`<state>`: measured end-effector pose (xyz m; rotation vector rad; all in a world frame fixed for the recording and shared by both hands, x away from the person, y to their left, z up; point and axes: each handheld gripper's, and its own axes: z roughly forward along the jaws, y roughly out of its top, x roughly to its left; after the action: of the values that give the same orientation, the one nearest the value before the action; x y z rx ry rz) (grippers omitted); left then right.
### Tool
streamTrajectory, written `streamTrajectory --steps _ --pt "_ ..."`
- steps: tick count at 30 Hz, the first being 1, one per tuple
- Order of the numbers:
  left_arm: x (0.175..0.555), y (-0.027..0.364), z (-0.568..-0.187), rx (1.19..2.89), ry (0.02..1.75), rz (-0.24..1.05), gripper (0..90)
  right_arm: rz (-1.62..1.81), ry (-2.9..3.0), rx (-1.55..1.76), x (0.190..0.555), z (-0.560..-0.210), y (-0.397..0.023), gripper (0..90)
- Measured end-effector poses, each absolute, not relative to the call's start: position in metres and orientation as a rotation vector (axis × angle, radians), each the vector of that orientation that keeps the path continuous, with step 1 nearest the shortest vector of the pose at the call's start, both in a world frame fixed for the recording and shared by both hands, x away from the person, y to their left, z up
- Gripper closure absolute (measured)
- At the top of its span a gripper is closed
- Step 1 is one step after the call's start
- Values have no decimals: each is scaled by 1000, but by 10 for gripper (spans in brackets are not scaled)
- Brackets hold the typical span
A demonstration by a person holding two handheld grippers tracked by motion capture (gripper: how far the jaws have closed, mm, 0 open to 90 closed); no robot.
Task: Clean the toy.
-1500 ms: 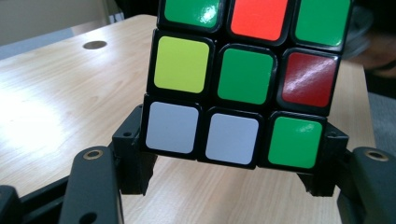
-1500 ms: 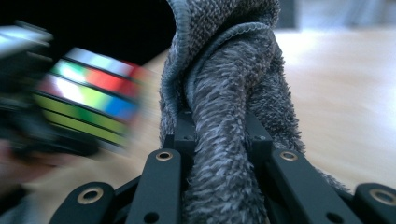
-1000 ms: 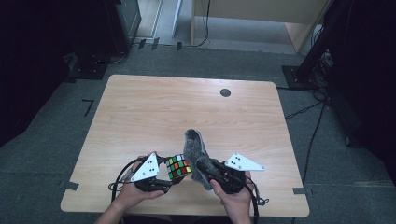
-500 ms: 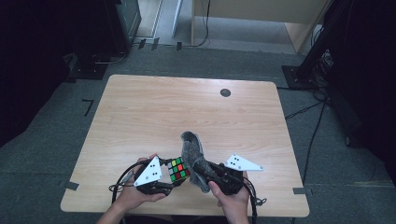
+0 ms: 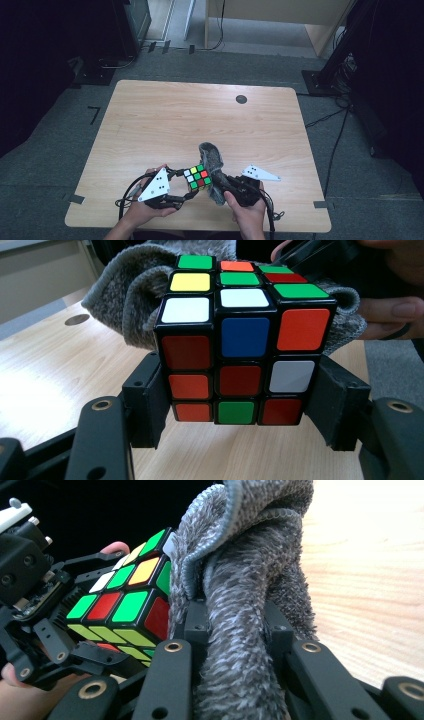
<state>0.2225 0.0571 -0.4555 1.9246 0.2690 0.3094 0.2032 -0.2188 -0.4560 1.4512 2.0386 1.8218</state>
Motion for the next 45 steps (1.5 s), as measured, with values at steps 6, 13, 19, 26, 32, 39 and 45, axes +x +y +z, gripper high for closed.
streamTrajectory --steps 6,13,19,26,32,39,45 --pt "224 57 -455 1900 278 317 295 1842 2103 1454 203 -458 -212 729" --pt "221 57 -453 1903 261 338 296 1787 2072 1416 196 -451 -208 730" --pt "218 56 -452 1899 234 379 300 1756 2078 1370 193 -446 -206 730" --pt "214 58 -451 1893 209 417 339 1768 2015 1243 184 -424 -210 718" --pt "215 53 -455 1923 236 439 340 1695 1972 1070 168 -405 -201 717" --pt "209 43 -456 1978 217 497 342 1356 2088 750 145 -399 -152 696" --pt "209 44 -456 1983 222 507 342 1300 2007 937 162 -402 -177 692"
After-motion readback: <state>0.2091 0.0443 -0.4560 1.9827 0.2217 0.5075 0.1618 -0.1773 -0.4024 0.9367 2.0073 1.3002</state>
